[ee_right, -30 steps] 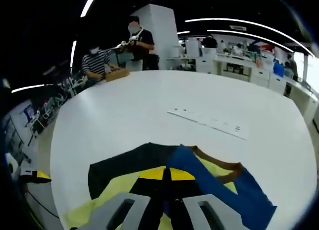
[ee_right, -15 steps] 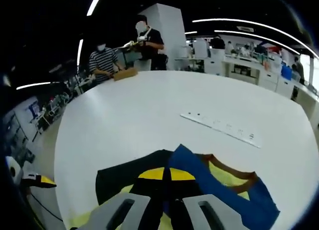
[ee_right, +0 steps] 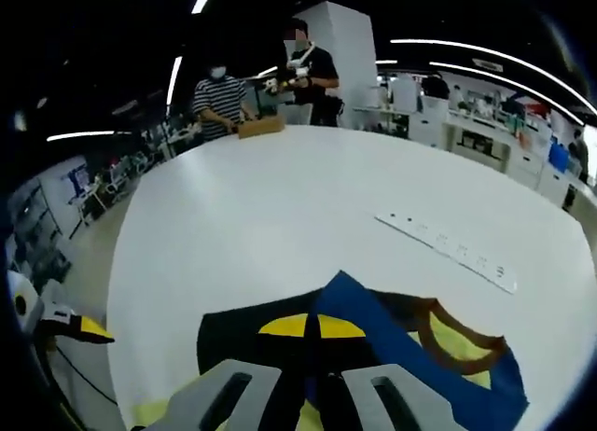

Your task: Fold the garment on the visible template until the final outline fits inside the template.

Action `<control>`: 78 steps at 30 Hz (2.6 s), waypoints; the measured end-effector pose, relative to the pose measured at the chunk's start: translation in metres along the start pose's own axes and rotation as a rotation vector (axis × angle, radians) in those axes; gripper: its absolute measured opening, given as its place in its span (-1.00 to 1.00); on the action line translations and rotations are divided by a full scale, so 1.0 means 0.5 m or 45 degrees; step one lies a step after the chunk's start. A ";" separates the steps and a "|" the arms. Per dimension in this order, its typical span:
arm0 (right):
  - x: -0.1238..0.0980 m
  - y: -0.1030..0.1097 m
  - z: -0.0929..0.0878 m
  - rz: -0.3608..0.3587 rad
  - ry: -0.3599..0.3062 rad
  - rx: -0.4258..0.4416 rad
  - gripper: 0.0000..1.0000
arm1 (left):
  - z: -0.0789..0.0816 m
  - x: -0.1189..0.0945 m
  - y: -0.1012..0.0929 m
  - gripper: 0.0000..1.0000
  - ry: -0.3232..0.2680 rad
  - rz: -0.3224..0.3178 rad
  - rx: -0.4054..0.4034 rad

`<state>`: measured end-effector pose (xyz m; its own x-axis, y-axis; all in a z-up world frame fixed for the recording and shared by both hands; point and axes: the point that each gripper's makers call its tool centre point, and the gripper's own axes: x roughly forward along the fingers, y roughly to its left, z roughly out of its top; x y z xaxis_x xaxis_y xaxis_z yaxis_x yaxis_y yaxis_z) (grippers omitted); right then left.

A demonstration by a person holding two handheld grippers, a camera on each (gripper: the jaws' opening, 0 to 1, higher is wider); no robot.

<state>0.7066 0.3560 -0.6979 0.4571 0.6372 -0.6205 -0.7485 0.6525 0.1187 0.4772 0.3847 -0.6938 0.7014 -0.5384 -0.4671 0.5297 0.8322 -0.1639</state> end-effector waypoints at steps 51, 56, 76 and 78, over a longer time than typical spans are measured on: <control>-0.149 -0.129 -0.130 -0.060 0.002 0.183 0.15 | 0.044 0.036 0.025 0.84 -0.015 -0.027 0.045; -0.188 -0.148 -0.143 -0.044 -0.025 0.253 0.10 | 0.051 0.047 0.034 0.79 -0.011 -0.033 0.054; -0.307 -0.276 -0.256 -0.170 0.010 0.322 -0.31 | 0.074 0.097 0.065 0.21 -0.016 0.011 0.069; -0.315 -0.285 -0.268 -0.184 0.009 0.339 -0.35 | 0.076 0.104 0.070 0.16 -0.016 0.012 0.061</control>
<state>0.6770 0.1076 -0.7206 0.5455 0.5280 -0.6509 -0.5231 0.8213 0.2277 0.5504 0.3806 -0.6906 0.7123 -0.5324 -0.4574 0.5450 0.8301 -0.1176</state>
